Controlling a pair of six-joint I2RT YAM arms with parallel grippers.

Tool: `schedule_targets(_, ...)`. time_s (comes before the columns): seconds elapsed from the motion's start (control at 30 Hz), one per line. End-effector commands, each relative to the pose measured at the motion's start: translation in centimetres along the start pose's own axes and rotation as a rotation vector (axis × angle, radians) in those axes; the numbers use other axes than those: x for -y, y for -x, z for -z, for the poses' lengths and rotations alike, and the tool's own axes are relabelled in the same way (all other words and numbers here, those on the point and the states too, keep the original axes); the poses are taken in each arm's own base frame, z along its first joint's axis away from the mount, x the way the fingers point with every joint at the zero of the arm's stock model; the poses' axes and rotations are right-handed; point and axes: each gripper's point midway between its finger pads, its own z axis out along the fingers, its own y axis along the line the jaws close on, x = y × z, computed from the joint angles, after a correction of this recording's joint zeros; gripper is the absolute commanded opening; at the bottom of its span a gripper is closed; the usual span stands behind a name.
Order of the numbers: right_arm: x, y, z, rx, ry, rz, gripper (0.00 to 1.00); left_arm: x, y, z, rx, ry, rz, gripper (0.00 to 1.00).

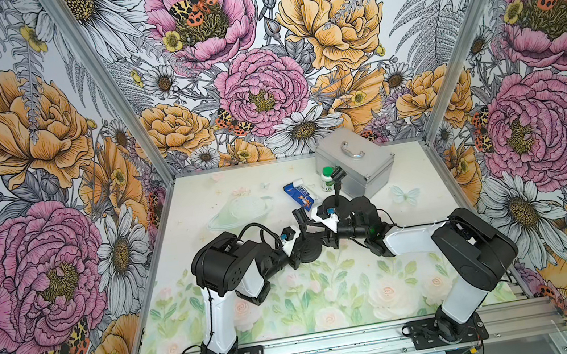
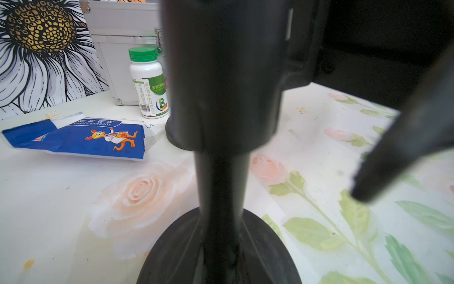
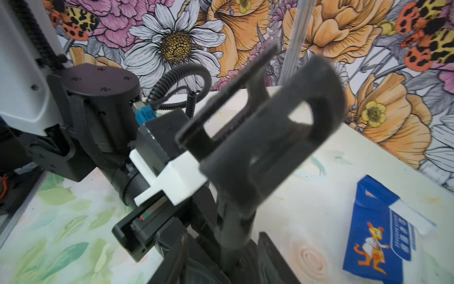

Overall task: Assemble a microphone stand
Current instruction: Screw the microphone stand pole into the microphone stand base.

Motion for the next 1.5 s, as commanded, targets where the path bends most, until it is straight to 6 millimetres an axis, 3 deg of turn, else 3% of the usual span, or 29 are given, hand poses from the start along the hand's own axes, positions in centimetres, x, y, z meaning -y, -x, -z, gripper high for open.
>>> schedule_targets(0.0, -1.7, 0.4, -0.5, -0.001, 0.209, -0.008, 0.45, 0.6, -1.3, 0.0, -0.041, -0.022, 0.009, 0.21)
schedule_targets(0.17, -0.5, 0.5, -1.0, -0.014, 0.260, -0.021, 0.38, 0.5, -1.3, 0.0, -0.041, -0.022, 0.009, 0.20)
schedule_targets(0.33, 0.6, -0.1, -1.0, -0.038, 0.193, 0.014, 0.10, 0.5, -1.4, 0.0, -0.042, -0.020, 0.009, 0.20)
schedule_targets(0.4, 2.5, -0.7, -1.1, -0.057, 0.010, 0.006, 0.00, 0.5, -1.4, 0.0, -0.042, -0.019, 0.008, 0.20)
schedule_targets(0.43, 3.4, -0.6, -0.9, -0.041, -0.087, -0.003, 0.00, 0.5, -1.3, -0.1, -0.041, -0.018, 0.009, 0.20)
schedule_targets(0.57, 8.0, -1.9, 2.9, 0.063, -0.707, -0.186, 0.00, 0.5, -1.4, -0.1, -0.043, -0.022, 0.010, 0.20)
schedule_targets(0.63, 7.8, -3.1, 5.0, 0.079, -0.969, -0.251, 0.00, 0.5, -1.4, -0.1, -0.041, -0.022, 0.010, 0.20)
schedule_targets(0.67, 6.8, -3.6, 5.0, 0.066, -1.043, -0.262, 0.00, 0.6, -1.4, -0.1, -0.043, -0.023, 0.011, 0.20)
schedule_targets(0.8, 3.7, -4.1, 1.5, 0.003, -0.985, -0.196, 0.00, 0.6, -1.3, -0.1, -0.040, -0.022, 0.010, 0.21)
schedule_targets(0.87, 2.1, -3.8, -0.7, -0.042, -0.819, -0.081, 0.07, 0.6, -1.3, 0.0, -0.041, -0.022, 0.010, 0.20)
schedule_targets(0.93, 0.7, -2.8, -1.7, -0.062, -0.696, 0.046, 0.27, 0.5, -1.3, 0.0, -0.041, -0.021, 0.010, 0.20)
schedule_targets(0.97, 0.4, -2.6, -1.9, -0.071, -0.644, 0.090, 0.35, 0.5, -1.3, 0.0, -0.041, -0.021, 0.010, 0.20)
schedule_targets(1.13, -1.0, -1.5, -0.9, -0.022, -0.242, 0.063, 0.47, 0.5, -1.3, 0.0, -0.041, -0.020, 0.010, 0.20)
schedule_targets(1.17, -1.5, -1.2, -0.6, -0.003, -0.125, 0.031, 0.57, 0.5, -1.4, 0.0, -0.042, -0.020, 0.011, 0.20)
schedule_targets(1.2, -1.9, -1.0, -0.3, 0.006, -0.028, -0.005, 0.92, 0.5, -1.4, 0.0, -0.042, -0.022, 0.013, 0.20)
schedule_targets(1.23, -2.2, -1.1, -0.3, 0.005, 0.040, -0.024, 1.00, 0.5, -1.4, -0.1, -0.042, -0.022, 0.012, 0.20)
schedule_targets(1.33, -2.7, -1.4, -0.3, 0.000, 0.156, -0.009, 1.00, 0.6, -1.4, -0.1, -0.041, -0.024, 0.012, 0.20)
schedule_targets(1.47, -1.9, -1.2, -0.7, 0.009, 0.215, -0.015, 1.00, 0.6, -1.4, -0.1, -0.042, -0.025, 0.012, 0.20)
